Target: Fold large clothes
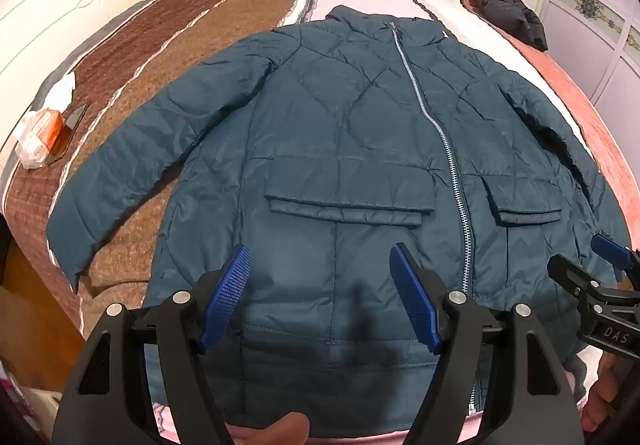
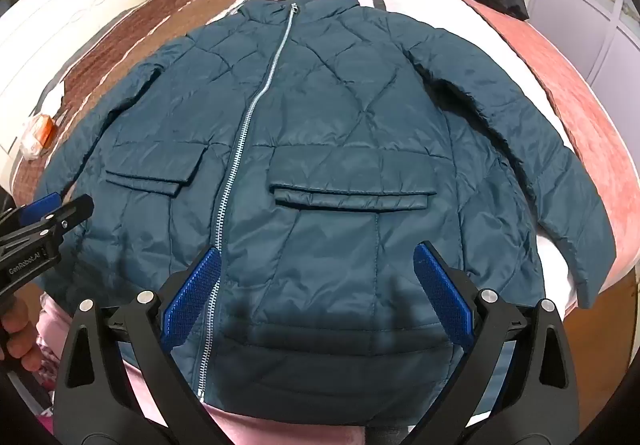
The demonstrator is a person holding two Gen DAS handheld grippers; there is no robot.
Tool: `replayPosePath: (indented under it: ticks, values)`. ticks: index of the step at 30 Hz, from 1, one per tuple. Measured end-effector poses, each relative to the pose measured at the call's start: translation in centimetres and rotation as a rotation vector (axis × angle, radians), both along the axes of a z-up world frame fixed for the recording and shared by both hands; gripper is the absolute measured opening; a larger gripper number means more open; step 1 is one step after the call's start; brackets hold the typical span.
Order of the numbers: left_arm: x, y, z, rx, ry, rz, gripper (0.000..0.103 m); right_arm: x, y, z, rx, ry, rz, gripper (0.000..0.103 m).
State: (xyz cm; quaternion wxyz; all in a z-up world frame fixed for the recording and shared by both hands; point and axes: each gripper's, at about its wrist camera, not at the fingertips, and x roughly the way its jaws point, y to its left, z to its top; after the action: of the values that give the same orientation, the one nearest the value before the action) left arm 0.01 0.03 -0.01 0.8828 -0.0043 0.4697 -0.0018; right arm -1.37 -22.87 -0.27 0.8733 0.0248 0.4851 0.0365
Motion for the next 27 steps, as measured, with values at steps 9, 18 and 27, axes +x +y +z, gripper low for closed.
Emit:
replayPosePath:
  ticks: [9,18,27]
  values:
    - [-0.2,0.03,0.22,0.003,-0.005,-0.003,0.071,-0.08,0.04,0.07,0.002,-0.004,0.003,0.096]
    - [0.13,0.19,-0.11,0.002,0.002,0.003,0.071,-0.05,0.12,0.18,0.0,0.0,0.001,0.096]
    - [0.1,0.52,-0.15,0.001,0.005,0.004,0.071,-0.03,0.17,0.18,0.0,-0.001,0.002,0.096]
